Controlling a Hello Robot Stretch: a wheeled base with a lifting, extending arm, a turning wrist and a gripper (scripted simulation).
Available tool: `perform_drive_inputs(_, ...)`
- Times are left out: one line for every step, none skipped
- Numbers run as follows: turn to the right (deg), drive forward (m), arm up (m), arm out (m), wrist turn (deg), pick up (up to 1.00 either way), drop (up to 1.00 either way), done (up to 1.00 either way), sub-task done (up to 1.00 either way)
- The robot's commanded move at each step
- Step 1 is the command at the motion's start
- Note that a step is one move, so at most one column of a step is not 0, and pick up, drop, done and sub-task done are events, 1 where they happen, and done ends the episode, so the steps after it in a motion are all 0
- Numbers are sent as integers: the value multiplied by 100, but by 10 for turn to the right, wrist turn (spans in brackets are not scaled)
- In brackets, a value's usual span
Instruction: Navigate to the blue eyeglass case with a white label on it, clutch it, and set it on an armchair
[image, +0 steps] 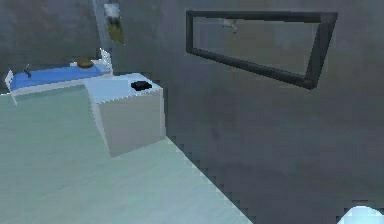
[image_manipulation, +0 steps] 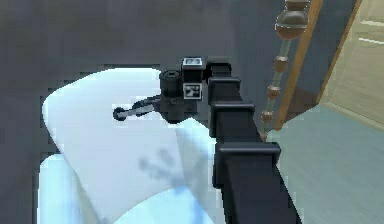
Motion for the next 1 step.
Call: perform_drive_inputs(0, 0, 0, 0, 180, 0, 0, 0, 0)
